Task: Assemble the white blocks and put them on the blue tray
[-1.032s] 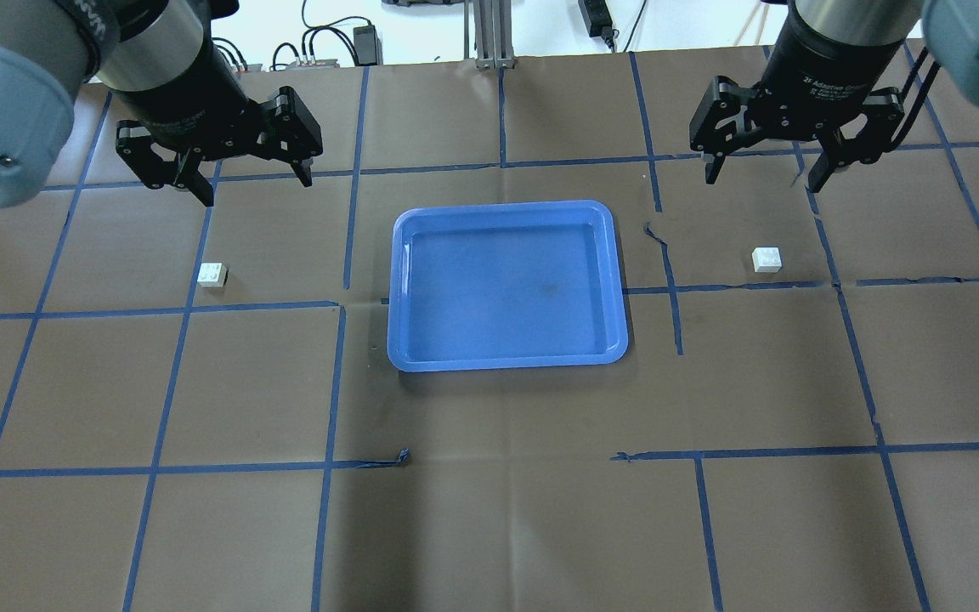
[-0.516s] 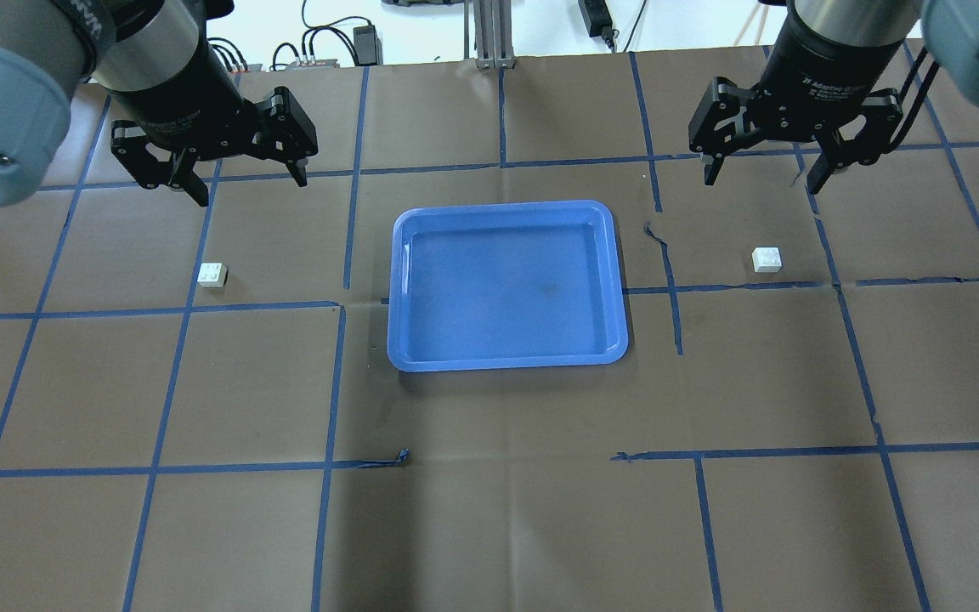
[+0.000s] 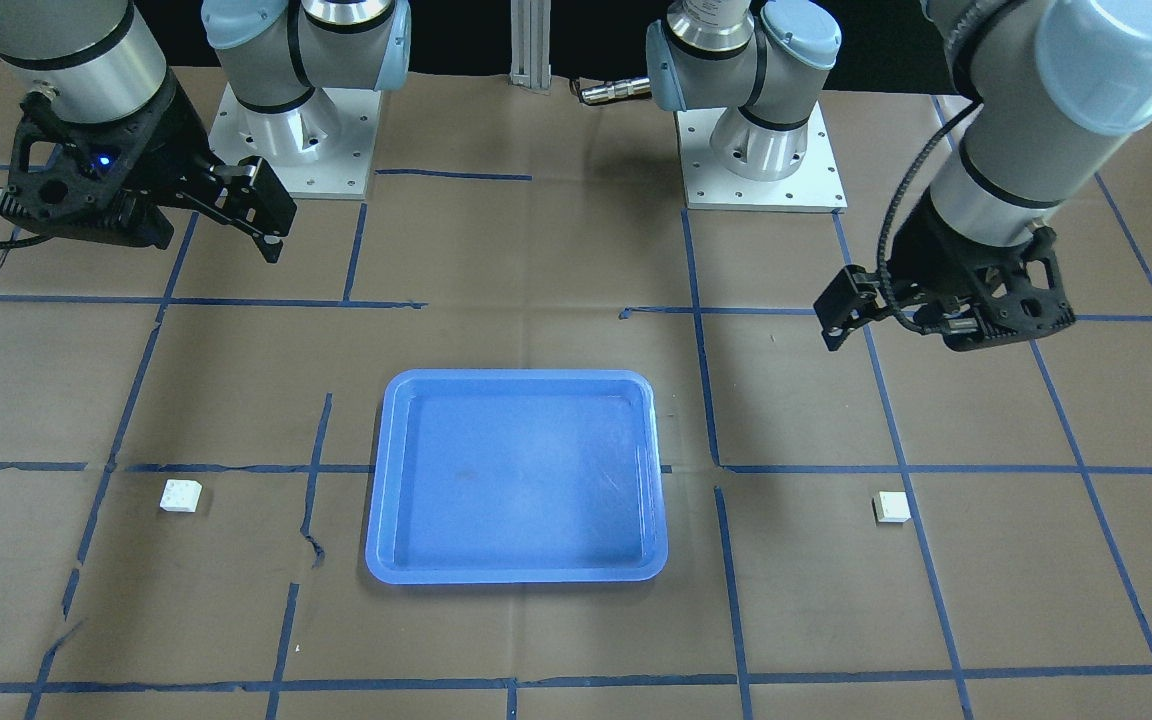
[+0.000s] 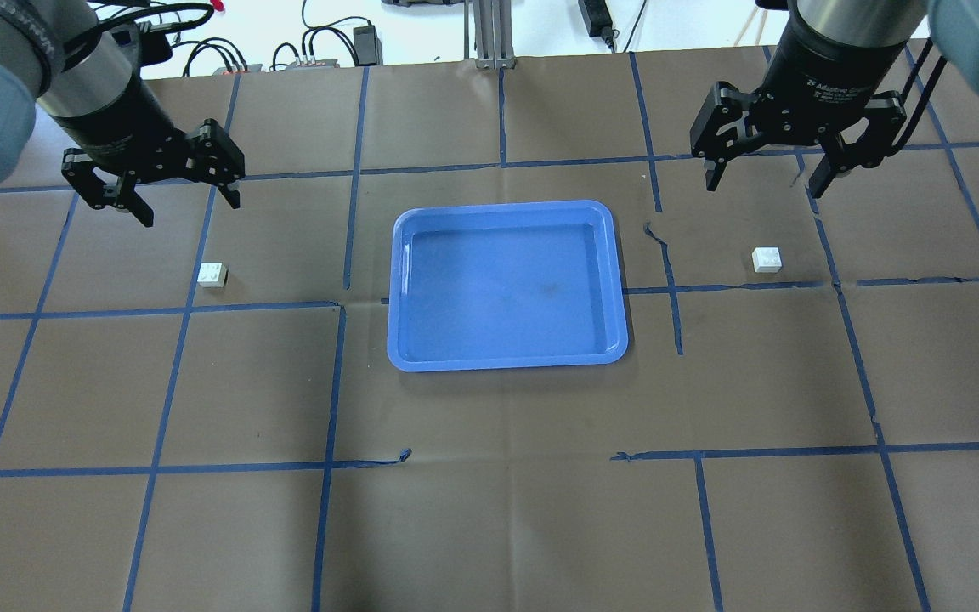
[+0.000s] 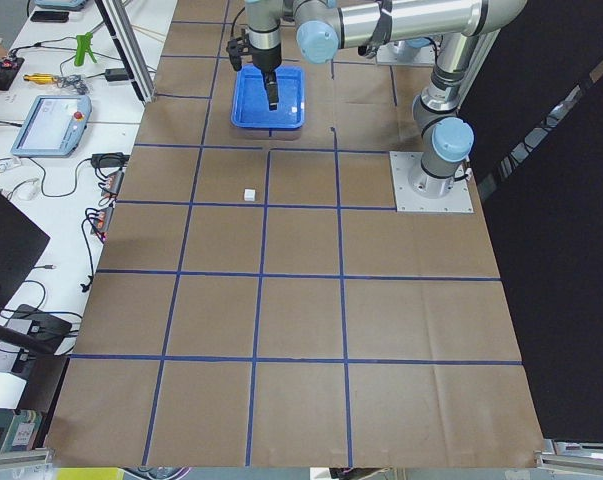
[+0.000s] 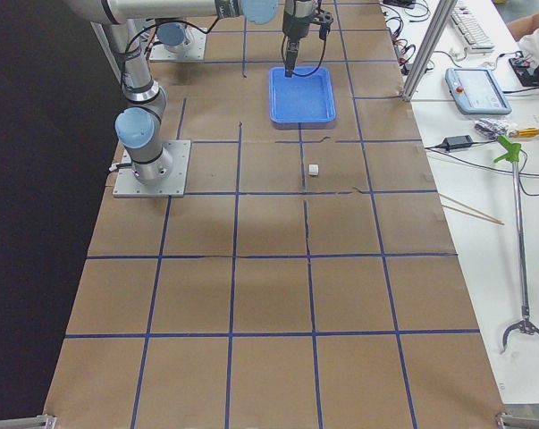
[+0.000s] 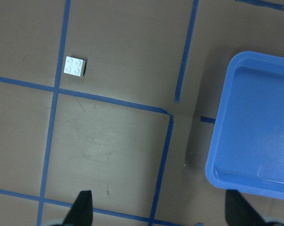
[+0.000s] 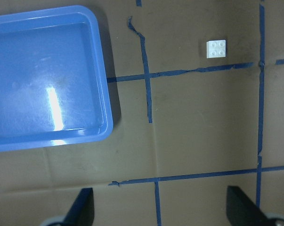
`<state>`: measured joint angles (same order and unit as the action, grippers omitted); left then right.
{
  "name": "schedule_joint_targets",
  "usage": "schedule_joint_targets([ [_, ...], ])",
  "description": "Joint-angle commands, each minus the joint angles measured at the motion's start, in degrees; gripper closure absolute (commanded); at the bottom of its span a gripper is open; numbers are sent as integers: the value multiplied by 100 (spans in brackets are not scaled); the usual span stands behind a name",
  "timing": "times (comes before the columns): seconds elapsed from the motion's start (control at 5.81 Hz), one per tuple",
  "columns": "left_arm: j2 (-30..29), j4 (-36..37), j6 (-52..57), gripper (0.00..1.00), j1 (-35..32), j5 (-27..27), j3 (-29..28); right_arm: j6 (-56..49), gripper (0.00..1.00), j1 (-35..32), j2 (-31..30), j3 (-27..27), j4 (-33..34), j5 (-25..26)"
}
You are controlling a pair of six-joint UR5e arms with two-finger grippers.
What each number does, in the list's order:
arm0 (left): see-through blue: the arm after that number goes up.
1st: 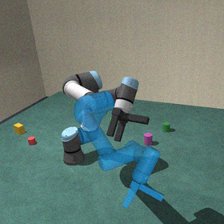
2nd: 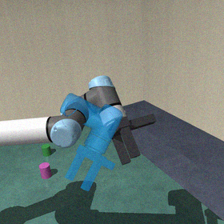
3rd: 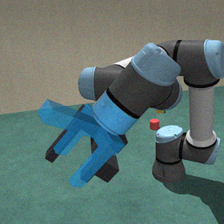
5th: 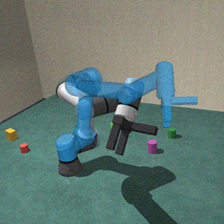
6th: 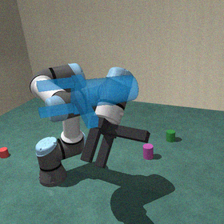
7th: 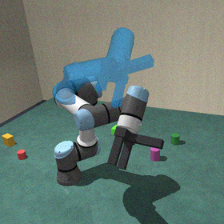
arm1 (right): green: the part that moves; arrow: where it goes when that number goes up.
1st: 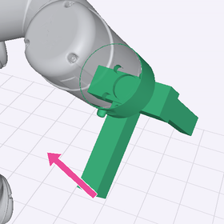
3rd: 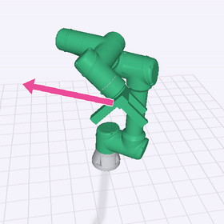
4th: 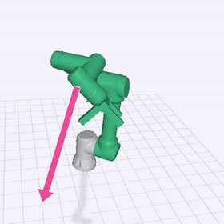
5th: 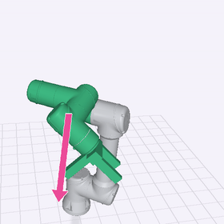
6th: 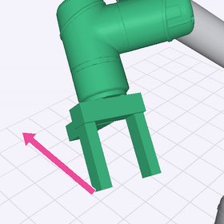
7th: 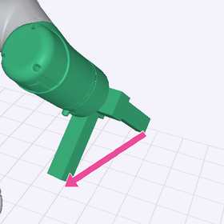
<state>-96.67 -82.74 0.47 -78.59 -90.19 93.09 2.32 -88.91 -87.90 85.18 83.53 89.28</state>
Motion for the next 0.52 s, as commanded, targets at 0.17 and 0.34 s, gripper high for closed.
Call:
schedule_joint_targets([
  [0.17, -1025, 1833, 1216, 1, 774, -43, 761, -2746, 0, 84, 10, 33, 93, 46],
  [0.34, -1482, 2684, 1323, 1, 828, -51, 1042, -4338, 0, 224, 27, 42, 303, 63],
])
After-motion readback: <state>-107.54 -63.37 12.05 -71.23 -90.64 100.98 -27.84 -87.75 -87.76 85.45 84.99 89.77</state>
